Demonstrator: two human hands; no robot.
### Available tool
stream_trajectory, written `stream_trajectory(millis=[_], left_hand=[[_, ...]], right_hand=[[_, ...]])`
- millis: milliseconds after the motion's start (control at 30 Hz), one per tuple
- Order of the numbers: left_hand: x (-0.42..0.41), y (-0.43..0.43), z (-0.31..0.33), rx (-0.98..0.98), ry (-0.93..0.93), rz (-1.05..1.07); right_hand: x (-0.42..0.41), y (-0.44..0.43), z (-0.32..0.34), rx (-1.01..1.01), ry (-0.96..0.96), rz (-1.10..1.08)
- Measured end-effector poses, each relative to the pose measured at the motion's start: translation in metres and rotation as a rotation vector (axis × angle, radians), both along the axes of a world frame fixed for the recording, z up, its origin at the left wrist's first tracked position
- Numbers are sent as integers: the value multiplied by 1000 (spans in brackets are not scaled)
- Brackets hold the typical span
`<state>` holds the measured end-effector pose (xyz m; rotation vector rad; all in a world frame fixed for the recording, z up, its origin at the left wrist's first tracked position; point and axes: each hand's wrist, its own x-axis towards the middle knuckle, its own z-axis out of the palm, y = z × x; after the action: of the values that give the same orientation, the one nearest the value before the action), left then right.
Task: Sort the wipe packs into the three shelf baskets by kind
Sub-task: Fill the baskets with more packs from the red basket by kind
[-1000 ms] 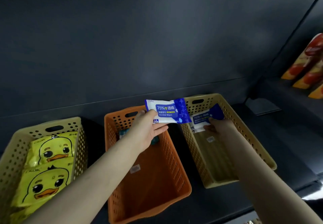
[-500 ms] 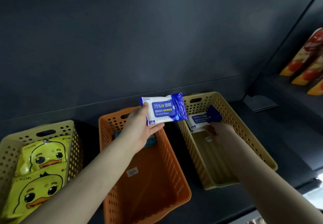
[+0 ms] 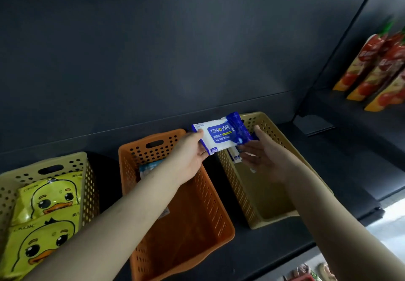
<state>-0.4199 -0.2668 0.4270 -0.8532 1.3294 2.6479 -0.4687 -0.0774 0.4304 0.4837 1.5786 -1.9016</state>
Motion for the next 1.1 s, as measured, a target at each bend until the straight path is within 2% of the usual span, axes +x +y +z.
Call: stream_trajectory(millis=[67,167,200,333,400,467,600,767,933,1100], left_hand=[[-8,9,-4,-137,11,-60],[-18,19,-5,-520,64,-219],[-22,19,-5,-666,81,-266],[-30,16,-5,-1310,113,-579],[-33,13,-4,-1495,128,-716],[-36,8,-4,-1621,109,-805],[-38,2,-5,-1724,116,-835],[-41,1,-4,-1753,130,-828],[-42,-4,-7,-1742,150,-813],[-41,-5,-6,-1714,146,-820]], right_hand=[[5,0,4,-63,68,3],[0,7,5,-144,130,-236],[-3,10,4,-92,160,-294],[-15,18,-12,332,243,-414],[-22,14,-20,472,310,-405],[-30,8,-25,577,327,-294],[-34,1,-36,653,215,-177],[-35,0,-41,571,105,-243],[-28,7,-41,566,-72,-150],[-32,1,-46,367,-159,-300]])
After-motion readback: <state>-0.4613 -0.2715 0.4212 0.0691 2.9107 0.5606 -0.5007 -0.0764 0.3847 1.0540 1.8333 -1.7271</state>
